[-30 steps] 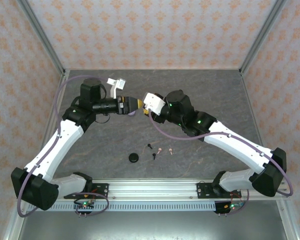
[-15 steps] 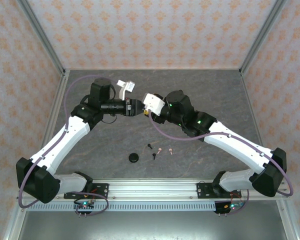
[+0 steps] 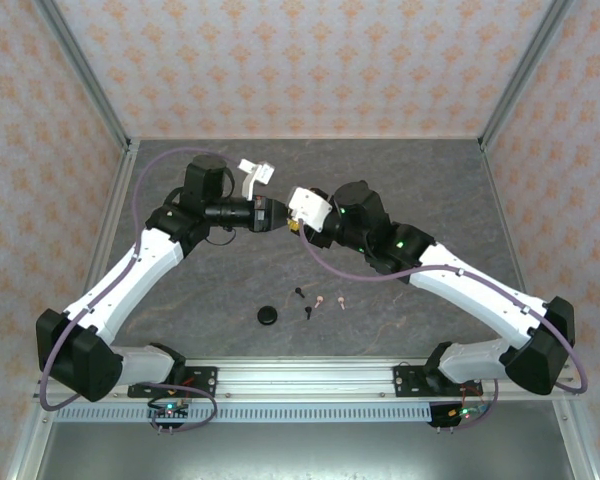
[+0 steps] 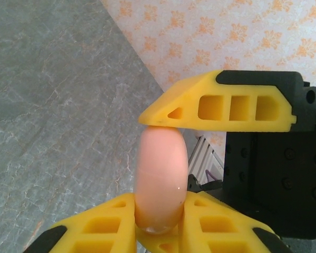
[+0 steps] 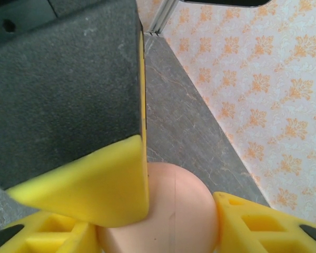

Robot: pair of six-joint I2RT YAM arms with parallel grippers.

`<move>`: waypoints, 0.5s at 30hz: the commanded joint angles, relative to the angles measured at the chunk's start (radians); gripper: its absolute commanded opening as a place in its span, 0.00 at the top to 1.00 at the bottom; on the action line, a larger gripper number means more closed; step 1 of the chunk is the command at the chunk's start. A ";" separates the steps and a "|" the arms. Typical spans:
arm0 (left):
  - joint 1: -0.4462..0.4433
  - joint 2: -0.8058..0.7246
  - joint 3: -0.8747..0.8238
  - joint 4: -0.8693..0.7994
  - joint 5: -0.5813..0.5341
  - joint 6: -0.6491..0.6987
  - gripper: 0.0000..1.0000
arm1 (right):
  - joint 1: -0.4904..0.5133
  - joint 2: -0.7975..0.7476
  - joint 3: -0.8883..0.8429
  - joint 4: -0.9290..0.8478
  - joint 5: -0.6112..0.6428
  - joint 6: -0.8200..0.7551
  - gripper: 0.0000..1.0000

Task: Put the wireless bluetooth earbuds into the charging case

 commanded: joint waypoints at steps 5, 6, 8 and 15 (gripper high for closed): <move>-0.020 -0.040 0.002 0.068 -0.020 0.038 0.83 | -0.005 -0.081 -0.013 -0.030 -0.076 0.088 0.28; -0.020 -0.046 -0.004 0.081 -0.032 0.038 0.83 | -0.009 -0.087 -0.017 -0.045 -0.085 0.097 0.24; -0.019 -0.060 -0.018 0.117 -0.064 0.035 0.83 | -0.015 -0.123 -0.022 -0.079 -0.103 0.124 0.14; -0.029 -0.117 -0.118 0.326 -0.149 0.016 0.85 | -0.123 -0.226 -0.062 -0.124 -0.339 0.322 0.01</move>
